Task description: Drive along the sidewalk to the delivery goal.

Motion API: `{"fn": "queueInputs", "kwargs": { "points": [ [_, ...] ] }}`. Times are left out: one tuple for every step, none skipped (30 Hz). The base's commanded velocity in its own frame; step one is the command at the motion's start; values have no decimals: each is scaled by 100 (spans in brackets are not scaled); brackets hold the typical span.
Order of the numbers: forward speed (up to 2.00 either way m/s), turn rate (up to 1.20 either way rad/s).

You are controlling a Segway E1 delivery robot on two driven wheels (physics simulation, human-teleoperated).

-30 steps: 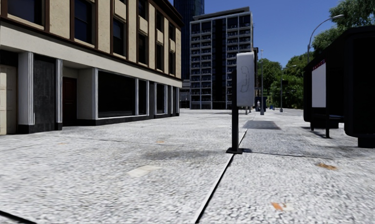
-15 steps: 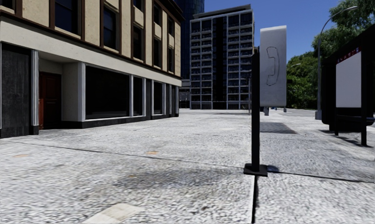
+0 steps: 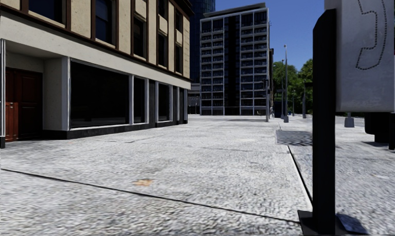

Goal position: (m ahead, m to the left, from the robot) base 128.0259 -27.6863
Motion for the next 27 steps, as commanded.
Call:
{"fn": "queueInputs", "kwargs": {
  "points": [
    [200, 0],
    [200, 0],
    [200, 0],
    [200, 0],
    [200, 0],
    [200, 0],
    [200, 0],
    [200, 0],
    [200, 0],
    [200, 0],
    [200, 0],
    [200, 0],
    [200, 0],
    [200, 0],
    [200, 0],
    [200, 0],
    [200, 0],
    [200, 0],
    [200, 0],
    [200, 0],
    [200, 0],
    [200, 0],
    [200, 0],
    [200, 0],
    [200, 0],
    [200, -9],
    [200, -36]
  ]
}}
